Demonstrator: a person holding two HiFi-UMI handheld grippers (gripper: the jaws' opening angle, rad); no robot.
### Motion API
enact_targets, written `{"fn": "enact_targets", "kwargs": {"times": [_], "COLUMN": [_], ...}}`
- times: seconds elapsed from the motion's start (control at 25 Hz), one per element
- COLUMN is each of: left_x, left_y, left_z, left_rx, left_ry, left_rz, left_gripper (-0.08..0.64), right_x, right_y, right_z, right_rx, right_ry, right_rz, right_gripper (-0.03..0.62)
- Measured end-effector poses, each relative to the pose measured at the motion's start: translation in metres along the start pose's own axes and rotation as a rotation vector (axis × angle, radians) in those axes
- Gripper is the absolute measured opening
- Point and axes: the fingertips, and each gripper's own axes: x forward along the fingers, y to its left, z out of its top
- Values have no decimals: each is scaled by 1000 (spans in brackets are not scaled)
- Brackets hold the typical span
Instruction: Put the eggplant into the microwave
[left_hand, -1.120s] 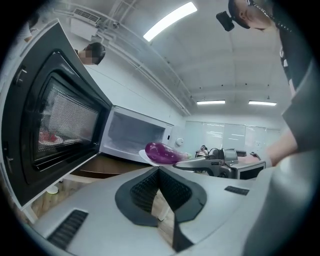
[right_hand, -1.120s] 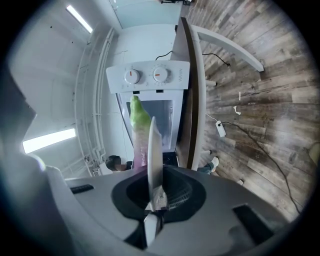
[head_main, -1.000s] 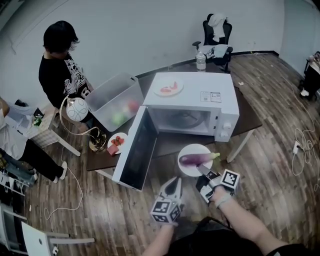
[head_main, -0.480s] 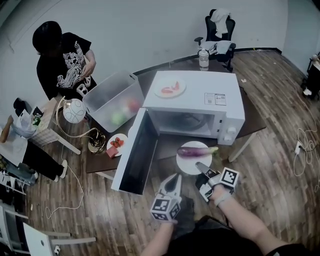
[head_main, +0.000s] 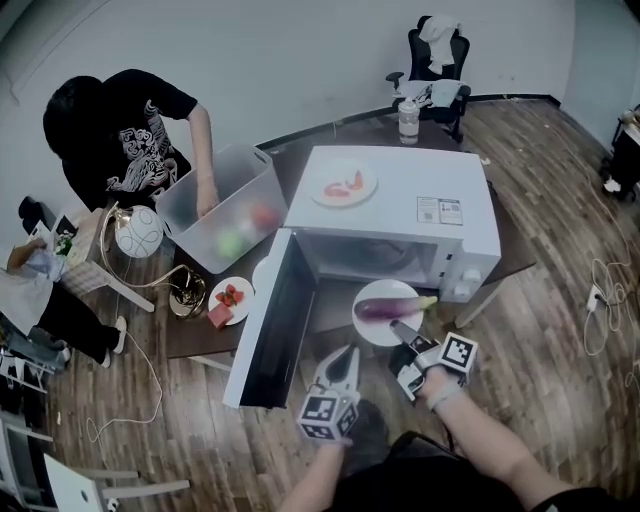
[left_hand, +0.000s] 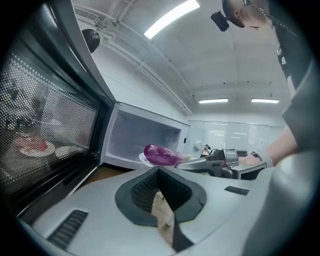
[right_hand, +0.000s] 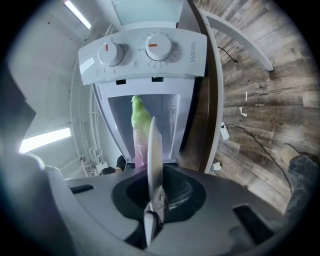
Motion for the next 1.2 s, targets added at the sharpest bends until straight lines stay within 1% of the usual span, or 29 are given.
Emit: {"fn": "enact_targets", "kwargs": {"times": [0.28, 0.6, 0.76, 0.96, 1.2], "left_x": [21, 50, 60, 70, 79], "left_y": [16, 28, 35, 44, 52], "left_z": [5, 9, 8, 10, 10], "left_rx": [-6, -7, -6, -1, 7], "left_ry": [6, 14, 24, 33, 34], "left_rz": [-2, -17, -11, 1, 7], "left_gripper": [0, 1, 2, 1, 0], "right_x": [21, 42, 51, 60, 76], "right_y": [-1, -6, -7, -12, -13], "right_z": [14, 35, 44, 54, 58], "right_rx": [14, -3, -10, -10, -13], "right_ry": [-19, -31, -45, -78, -74], "right_rz": [-3, -21, -17, -41, -50], "right_gripper": [21, 21, 21, 21, 21]}}
